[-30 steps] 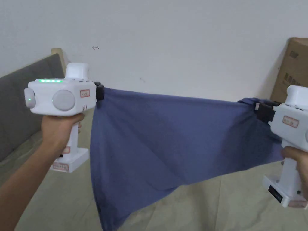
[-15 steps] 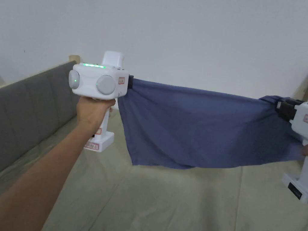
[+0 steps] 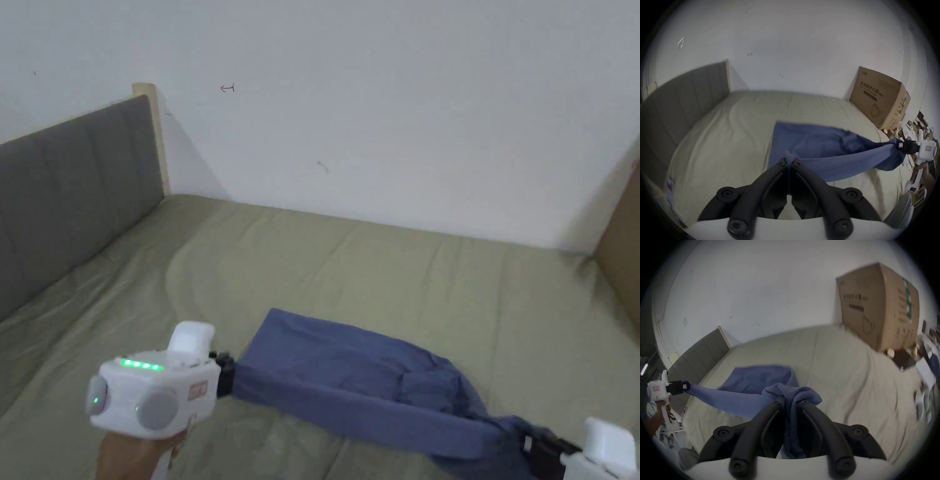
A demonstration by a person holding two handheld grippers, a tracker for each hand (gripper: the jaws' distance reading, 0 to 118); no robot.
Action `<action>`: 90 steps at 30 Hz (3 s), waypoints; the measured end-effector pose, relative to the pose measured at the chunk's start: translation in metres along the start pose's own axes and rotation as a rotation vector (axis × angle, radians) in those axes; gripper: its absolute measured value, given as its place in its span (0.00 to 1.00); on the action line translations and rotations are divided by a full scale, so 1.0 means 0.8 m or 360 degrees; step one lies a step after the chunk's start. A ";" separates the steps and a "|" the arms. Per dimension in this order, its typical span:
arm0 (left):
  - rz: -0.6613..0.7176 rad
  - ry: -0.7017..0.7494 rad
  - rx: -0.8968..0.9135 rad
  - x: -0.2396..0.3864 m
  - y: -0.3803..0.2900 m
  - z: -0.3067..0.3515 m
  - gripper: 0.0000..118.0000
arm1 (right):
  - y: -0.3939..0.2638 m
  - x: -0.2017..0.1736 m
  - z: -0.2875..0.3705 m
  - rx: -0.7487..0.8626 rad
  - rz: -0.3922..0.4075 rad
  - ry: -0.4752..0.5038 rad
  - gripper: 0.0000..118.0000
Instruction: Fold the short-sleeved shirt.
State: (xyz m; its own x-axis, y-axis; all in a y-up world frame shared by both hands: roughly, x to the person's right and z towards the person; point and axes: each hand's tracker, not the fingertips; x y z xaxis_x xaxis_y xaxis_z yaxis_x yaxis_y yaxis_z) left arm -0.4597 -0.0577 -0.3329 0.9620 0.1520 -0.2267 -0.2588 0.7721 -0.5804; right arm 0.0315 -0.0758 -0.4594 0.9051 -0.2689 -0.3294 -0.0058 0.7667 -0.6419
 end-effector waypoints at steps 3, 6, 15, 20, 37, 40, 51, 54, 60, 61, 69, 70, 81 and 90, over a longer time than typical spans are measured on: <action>0.0063 0.0011 -0.0067 -0.015 -0.068 0.025 0.02 | -0.061 0.011 0.025 -0.0072 -0.0025 -0.0007 0.10; 0.0090 0.0013 -0.0145 -0.022 -0.122 0.048 0.02 | -0.107 0.018 0.051 -0.0136 -0.0077 0.0011 0.10; 0.0043 0.0044 -0.0300 -0.012 -0.221 0.116 0.02 | -0.182 0.028 0.106 -0.0234 -0.0118 0.0018 0.10; 0.0078 0.0063 -0.0376 -0.011 -0.254 0.133 0.02 | -0.218 0.035 0.127 -0.0325 -0.0189 0.0025 0.10; 0.0515 0.0119 -0.0423 -0.017 -0.260 0.143 0.48 | -0.201 0.011 0.143 -0.0296 -0.0288 -0.0069 0.69; 0.0533 0.0019 -0.0118 -0.009 -0.223 0.180 0.84 | -0.147 0.001 0.174 -0.0054 -0.0298 -0.0016 0.89; 0.0078 0.0002 0.0623 0.087 -0.039 0.249 0.83 | 0.017 -0.068 0.281 0.0825 0.0092 -0.0196 0.90; 0.0037 0.0032 0.0675 0.104 -0.021 0.245 0.72 | 0.022 -0.082 0.291 0.0903 0.0110 -0.0246 0.80; 0.0117 -0.0133 0.0721 0.109 -0.018 0.236 0.00 | 0.014 -0.078 0.289 0.0908 0.0107 -0.0320 0.00; 0.0114 -0.0138 0.0706 0.108 -0.019 0.233 0.00 | 0.014 -0.074 0.288 0.0898 0.0110 -0.0307 0.00; 0.0036 -0.0094 0.0491 0.092 -0.045 0.214 0.00 | 0.000 -0.058 0.279 0.0824 0.0111 -0.0305 0.00; 0.0041 -0.0088 0.0423 0.086 -0.053 0.208 0.00 | -0.004 -0.058 0.278 0.0811 0.0112 -0.0305 0.00; 0.0366 0.0075 -0.0268 -0.001 -0.185 0.156 0.86 | -0.051 -0.045 0.259 0.0611 0.0120 -0.0303 0.00; 0.0138 0.0256 -0.0491 0.007 -0.265 0.129 0.78 | -0.081 -0.043 0.256 0.0523 0.0118 -0.0304 0.00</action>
State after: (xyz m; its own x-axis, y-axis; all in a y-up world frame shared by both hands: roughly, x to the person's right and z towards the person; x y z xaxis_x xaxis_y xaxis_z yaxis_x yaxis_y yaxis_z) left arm -0.3903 -0.1568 -0.1309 0.9157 0.0905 -0.3915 -0.3765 0.5342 -0.7569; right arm 0.0879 0.0030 -0.2652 0.9704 -0.1162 -0.2116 0.0344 0.9341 -0.3552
